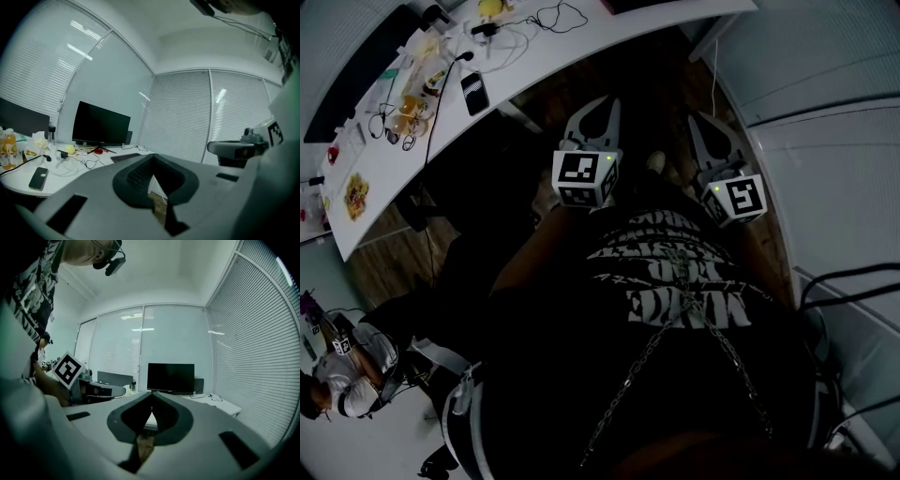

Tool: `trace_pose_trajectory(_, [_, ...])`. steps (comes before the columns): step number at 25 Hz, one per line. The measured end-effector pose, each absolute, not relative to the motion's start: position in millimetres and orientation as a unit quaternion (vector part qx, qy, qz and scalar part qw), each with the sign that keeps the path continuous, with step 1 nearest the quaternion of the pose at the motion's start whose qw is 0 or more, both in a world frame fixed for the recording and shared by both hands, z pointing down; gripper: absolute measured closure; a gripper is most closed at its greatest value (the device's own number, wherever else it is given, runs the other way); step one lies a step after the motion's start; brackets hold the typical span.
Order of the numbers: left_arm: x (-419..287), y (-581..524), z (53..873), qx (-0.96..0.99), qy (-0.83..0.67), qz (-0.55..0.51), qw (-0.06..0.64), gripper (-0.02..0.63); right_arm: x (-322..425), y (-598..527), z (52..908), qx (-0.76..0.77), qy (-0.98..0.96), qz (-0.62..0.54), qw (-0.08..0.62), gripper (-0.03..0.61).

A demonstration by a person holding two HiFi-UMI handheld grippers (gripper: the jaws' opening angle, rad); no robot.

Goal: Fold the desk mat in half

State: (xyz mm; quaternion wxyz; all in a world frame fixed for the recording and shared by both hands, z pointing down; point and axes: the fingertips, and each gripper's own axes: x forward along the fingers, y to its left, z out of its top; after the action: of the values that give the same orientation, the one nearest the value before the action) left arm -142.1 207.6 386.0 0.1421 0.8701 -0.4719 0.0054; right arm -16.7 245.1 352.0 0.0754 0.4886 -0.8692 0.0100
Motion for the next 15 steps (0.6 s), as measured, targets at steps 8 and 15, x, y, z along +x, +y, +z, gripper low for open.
trace_pose_trajectory(8, [-148.8,196.9,391.2,0.864,-0.484,0.024,0.138,0.607,-19.7,227.0,359.8,0.483,-0.872,0.029,0.07,0.578])
trace_pose_trajectory(15, [-140.1,184.6,411.8,0.859,-0.485,0.04,0.161,0.607,-4.6,215.3,371.7,0.49,-0.867,0.048,0.07,0.578])
